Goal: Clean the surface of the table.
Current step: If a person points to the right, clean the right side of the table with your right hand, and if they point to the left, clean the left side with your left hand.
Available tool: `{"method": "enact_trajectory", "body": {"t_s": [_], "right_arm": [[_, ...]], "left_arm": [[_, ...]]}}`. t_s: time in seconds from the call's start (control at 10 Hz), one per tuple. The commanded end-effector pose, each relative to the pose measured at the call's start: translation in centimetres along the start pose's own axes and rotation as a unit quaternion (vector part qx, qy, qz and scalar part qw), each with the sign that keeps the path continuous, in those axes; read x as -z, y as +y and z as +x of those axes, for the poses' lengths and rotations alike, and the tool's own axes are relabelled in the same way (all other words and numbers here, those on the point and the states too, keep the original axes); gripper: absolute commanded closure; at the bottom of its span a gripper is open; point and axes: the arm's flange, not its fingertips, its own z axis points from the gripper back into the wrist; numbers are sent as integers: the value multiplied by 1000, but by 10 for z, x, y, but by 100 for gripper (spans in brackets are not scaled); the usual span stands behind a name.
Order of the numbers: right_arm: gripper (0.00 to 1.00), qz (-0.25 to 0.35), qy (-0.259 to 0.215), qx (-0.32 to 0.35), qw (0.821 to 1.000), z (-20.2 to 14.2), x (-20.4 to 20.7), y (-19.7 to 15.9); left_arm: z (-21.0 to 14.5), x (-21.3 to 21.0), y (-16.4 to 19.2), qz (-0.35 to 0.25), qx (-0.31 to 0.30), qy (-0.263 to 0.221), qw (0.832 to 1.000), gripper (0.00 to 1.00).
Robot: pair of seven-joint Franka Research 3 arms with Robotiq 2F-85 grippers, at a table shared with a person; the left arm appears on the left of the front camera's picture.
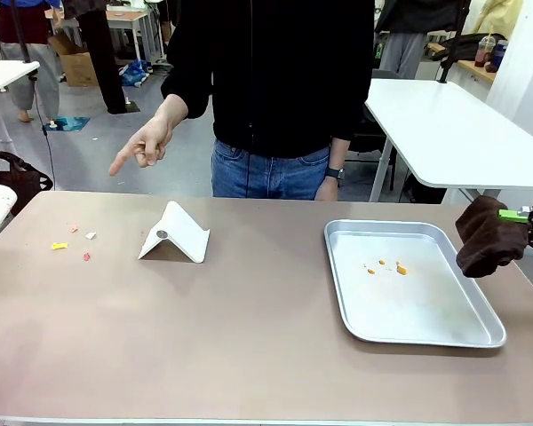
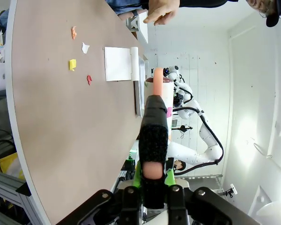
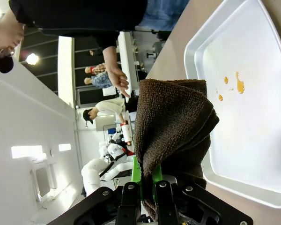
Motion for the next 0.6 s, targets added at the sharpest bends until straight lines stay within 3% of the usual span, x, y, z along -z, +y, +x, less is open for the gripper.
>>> {"method": "enact_trajectory", "body": {"t_s": [0.0,0.3,0.4,0.5], "right_arm": [[100,-1,2,-3,1000,-1,1,3],[100,-1,2,-3,1000,-1,1,3],[100,-1,2,-3,1000,-1,1,3],[100,-1,2,-3,1000,-1,1,3]], "left_arm": [[-3,0,-2,2,4,3,1000,100],[-3,0,-2,2,4,3,1000,100],[0,0,0,0,0,0,1000,80],[4,7,-1,22,5,-5,1000,80]]}}
